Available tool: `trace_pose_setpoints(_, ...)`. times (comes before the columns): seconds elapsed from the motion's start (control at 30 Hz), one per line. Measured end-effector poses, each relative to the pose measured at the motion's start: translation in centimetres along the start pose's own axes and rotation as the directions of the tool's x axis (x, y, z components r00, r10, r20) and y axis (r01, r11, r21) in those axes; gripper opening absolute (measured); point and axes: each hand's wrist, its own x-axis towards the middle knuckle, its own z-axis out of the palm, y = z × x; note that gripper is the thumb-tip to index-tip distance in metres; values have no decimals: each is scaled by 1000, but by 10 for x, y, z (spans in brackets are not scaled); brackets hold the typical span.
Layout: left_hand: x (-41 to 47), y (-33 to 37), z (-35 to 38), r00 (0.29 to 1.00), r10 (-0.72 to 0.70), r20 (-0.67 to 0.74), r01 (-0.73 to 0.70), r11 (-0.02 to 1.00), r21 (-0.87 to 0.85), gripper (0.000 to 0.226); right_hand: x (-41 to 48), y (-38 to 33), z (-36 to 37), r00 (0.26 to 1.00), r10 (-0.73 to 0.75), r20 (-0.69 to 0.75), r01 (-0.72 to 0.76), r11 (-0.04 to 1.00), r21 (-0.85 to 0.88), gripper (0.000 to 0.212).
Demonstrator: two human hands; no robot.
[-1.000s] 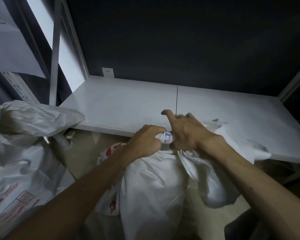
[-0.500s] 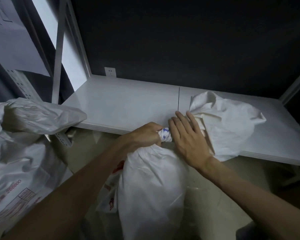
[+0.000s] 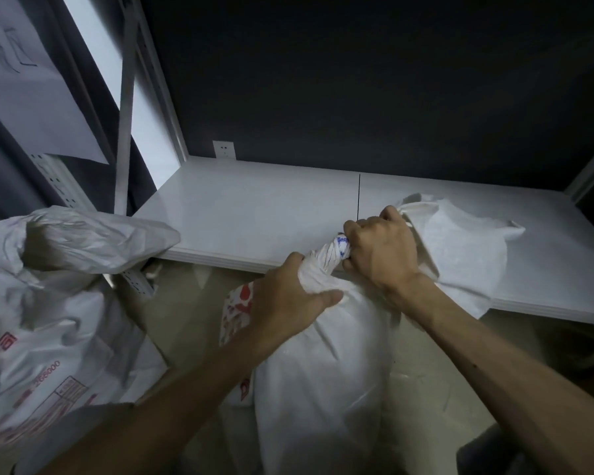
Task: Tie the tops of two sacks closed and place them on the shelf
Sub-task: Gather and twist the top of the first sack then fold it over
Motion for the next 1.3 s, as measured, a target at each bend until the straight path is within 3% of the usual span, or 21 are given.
trace_pose_setpoints(0.1, 2, -2, 7, 997, -49, -68, 41, 993, -113, 43, 3, 0, -2, 999, 5, -41, -4, 1000, 31, 30)
trace_pose_setpoints(0.23, 6, -1, 6, 999, -38, 7, 39, 988, -152, 42, 3, 1, -4, 994, 16, -111, -12, 999, 37, 25)
trace_pose_setpoints(0.33, 11, -7, 9, 998, -5, -61, -1, 995, -102, 44, 2, -3, -2, 996, 23, -84, -21, 999, 29, 31)
trace_pose_setpoints(0.43, 16, -10, 14, 988, 50, -145, -58, 997, -57, 27, 1, -2, -3, 997, 41, -63, -41, 999, 5, 41)
trace_pose_setpoints(0.53, 17, -12, 17, 991, 96, -96, -103, 992, -67, 18, 0, 0, -4, 997, 60, -42, -59, 998, 21, 43)
trace_pose_setpoints(0.67, 22, -16, 13, 978, 208, -29, -209, 978, -20, 27, -3, -2, -5, 994, 88, -61, -85, 995, 50, 42)
trace_pose_setpoints(0.77, 22, -14, 6, 981, 177, 74, -170, 981, -87, 30, -5, -5, -10, 992, 106, -64, -103, 994, 45, 44)
trace_pose_setpoints(0.87, 24, -13, 4, 983, 159, 89, -133, 960, -247, 28, -4, -7, -15, 991, 101, -87, -98, 994, 38, 37)
trace_pose_setpoints(0.93, 25, -12, 1, 981, 167, 97, -127, 938, -323, 40, -2, -7, -18, 988, 110, -109, -104, 993, 58, 29)
trace_pose_setpoints(1.07, 23, -11, -7, 949, 230, 215, -135, 914, -382, 42, -5, -6, -20, 994, 88, -68, -86, 996, 34, 44)
trace_pose_setpoints(1.23, 19, -13, -4, 948, 254, 192, -219, 958, -185, 37, -9, -6, -21, 995, 81, 56, -79, 996, -32, 63)
trace_pose_setpoints(1.3, 19, -14, -3, 942, 301, 148, -296, 954, -58, 41, -9, -5, -28, 987, 64, 150, -66, 998, 11, 47)
